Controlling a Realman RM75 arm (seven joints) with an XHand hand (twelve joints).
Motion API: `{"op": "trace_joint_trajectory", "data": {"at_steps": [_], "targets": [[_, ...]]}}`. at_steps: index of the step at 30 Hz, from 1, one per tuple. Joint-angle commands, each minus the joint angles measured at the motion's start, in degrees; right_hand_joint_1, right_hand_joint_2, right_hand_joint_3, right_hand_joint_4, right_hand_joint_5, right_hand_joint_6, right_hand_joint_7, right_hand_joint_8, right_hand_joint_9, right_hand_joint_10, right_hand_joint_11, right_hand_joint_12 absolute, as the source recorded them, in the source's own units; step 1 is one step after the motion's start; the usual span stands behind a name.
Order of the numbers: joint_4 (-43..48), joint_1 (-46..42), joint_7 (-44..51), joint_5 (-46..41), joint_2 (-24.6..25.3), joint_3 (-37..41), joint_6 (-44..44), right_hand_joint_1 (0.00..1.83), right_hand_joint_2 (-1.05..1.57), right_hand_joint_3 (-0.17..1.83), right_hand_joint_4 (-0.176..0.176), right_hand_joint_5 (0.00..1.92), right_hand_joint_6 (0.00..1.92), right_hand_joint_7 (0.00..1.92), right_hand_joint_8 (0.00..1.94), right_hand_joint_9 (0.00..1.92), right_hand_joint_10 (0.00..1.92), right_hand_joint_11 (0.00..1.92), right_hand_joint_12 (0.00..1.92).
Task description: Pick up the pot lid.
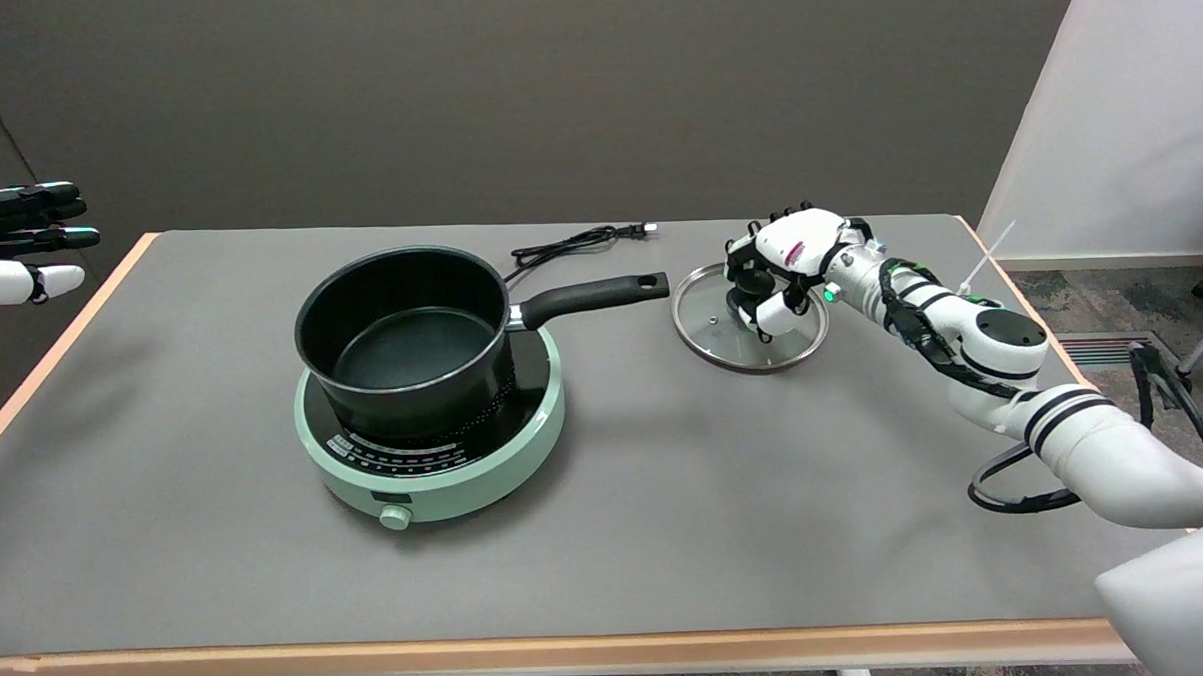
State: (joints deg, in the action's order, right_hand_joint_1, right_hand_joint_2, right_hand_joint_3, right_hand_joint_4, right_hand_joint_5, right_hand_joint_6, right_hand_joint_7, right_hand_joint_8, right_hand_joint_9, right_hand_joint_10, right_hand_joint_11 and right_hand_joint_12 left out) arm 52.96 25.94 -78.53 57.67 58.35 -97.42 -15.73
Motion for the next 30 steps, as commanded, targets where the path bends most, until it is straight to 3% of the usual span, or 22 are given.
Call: {"op": "trace_joint_trajectory", "data": {"at_steps": [1,14,15,16,17,18,25,30], "targets": [[-0.39,0.23,-0.06,-0.10,-0.07,-0.69,-0.31,0.75,0.68,0.95,0.176,0.66,0.56,0.82,0.38,0.77,0.72,0.51,0.88],[-0.50,-0.04,0.67,-1.09,-0.13,-0.07,-0.68,0.94,0.72,0.94,0.176,0.72,0.82,0.93,0.70,0.85,0.79,0.55,0.89],[0.17,0.15,-0.06,-0.34,-0.15,-0.69,-0.95,1.09,0.81,0.74,0.176,0.73,0.85,0.93,0.86,0.86,0.81,0.55,0.90],[0.94,0.37,-0.90,0.60,-0.16,-1.39,-1.17,1.36,0.97,0.33,0.176,0.74,0.88,0.93,1.14,0.87,0.84,0.56,0.92],[7.08,2.09,-7.55,8.69,-0.30,-6.96,-2.34,1.36,0.96,0.34,0.176,0.74,0.91,0.94,1.14,0.88,0.86,0.58,0.96],[0.34,0.07,-0.07,-0.42,-0.15,-0.69,-1.03,1.36,0.96,0.36,0.176,0.74,0.95,0.93,1.16,0.89,0.88,0.59,1.04],[0.89,-0.01,-0.06,-0.42,-0.15,-0.69,-1.03,1.36,0.94,0.42,0.176,0.71,1.08,0.91,1.21,0.85,1.05,0.54,1.30],[0.97,-0.01,-0.06,-0.42,-0.15,-0.69,-1.03,1.34,0.96,0.48,0.176,0.65,1.23,0.83,1.37,0.82,1.24,0.53,1.48]]}}
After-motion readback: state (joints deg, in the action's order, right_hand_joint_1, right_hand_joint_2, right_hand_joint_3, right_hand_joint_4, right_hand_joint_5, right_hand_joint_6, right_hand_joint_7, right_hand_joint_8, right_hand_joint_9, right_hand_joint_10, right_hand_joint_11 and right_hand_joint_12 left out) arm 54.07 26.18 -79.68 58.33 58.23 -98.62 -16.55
